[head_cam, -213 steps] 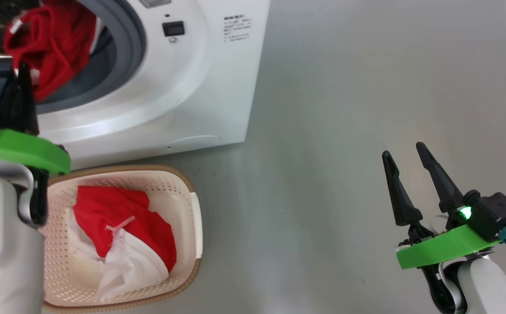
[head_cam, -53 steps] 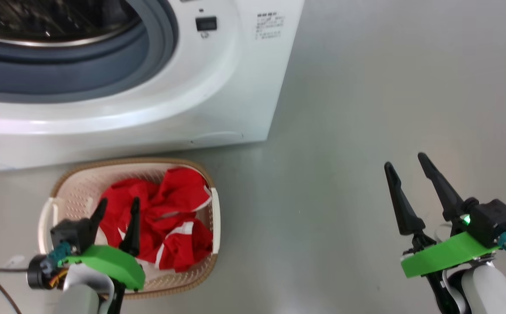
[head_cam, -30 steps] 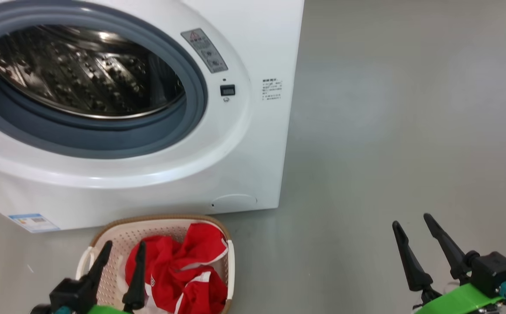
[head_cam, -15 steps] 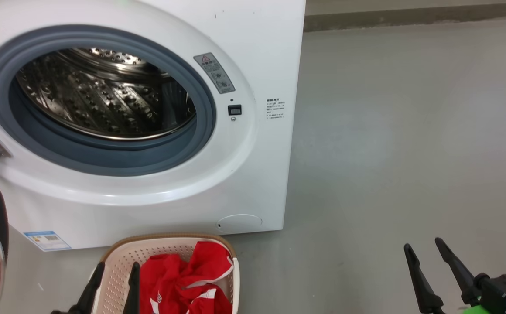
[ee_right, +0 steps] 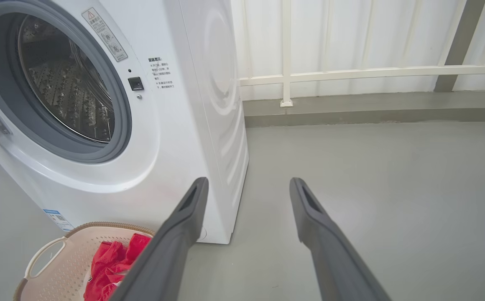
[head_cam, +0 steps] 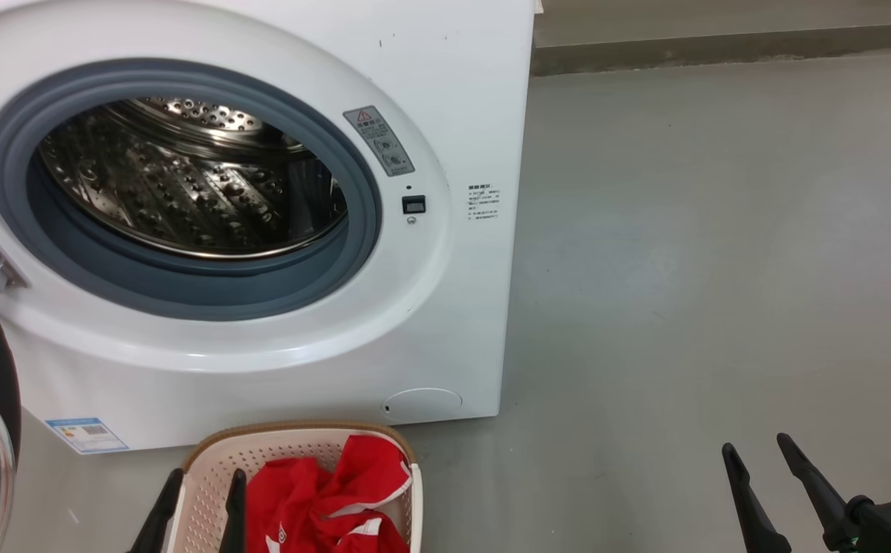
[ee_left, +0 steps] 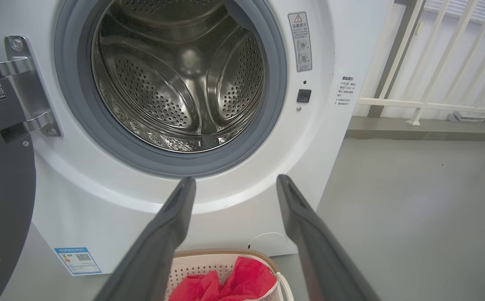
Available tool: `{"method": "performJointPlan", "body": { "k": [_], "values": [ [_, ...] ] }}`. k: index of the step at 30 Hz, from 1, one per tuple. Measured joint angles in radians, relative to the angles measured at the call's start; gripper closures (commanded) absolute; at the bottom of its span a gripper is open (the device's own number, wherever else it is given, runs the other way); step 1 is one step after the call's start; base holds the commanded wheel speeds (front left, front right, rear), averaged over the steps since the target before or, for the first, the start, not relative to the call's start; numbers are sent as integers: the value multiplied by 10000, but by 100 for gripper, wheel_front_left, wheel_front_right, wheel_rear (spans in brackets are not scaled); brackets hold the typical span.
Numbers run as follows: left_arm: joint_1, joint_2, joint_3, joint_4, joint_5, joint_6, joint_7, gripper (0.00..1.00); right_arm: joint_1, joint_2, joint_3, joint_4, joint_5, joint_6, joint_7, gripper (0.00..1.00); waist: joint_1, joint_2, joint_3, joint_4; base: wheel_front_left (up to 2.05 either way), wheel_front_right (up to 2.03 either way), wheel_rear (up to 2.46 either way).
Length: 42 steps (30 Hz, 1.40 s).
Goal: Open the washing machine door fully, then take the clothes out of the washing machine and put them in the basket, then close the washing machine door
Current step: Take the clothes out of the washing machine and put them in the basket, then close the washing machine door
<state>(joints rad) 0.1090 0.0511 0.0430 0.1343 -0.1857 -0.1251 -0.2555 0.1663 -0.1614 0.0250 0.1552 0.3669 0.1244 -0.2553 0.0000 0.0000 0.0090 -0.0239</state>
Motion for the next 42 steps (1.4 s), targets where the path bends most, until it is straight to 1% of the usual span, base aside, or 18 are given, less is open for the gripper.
{"method": "performJointPlan", "body": {
  "k": [23, 42],
  "values": [
    [165, -27, 121, -71, 92, 0, 0, 0, 82, 6, -52, -12, 0, 0, 0, 0, 0, 0, -13, 75, -3, 3, 0],
    [164, -29, 151, -96, 92, 0, 0, 0, 82, 6, -46, -10, 0, 0, 0, 0, 0, 0, -48, 84, -82, 82, 0]
  ]
}}
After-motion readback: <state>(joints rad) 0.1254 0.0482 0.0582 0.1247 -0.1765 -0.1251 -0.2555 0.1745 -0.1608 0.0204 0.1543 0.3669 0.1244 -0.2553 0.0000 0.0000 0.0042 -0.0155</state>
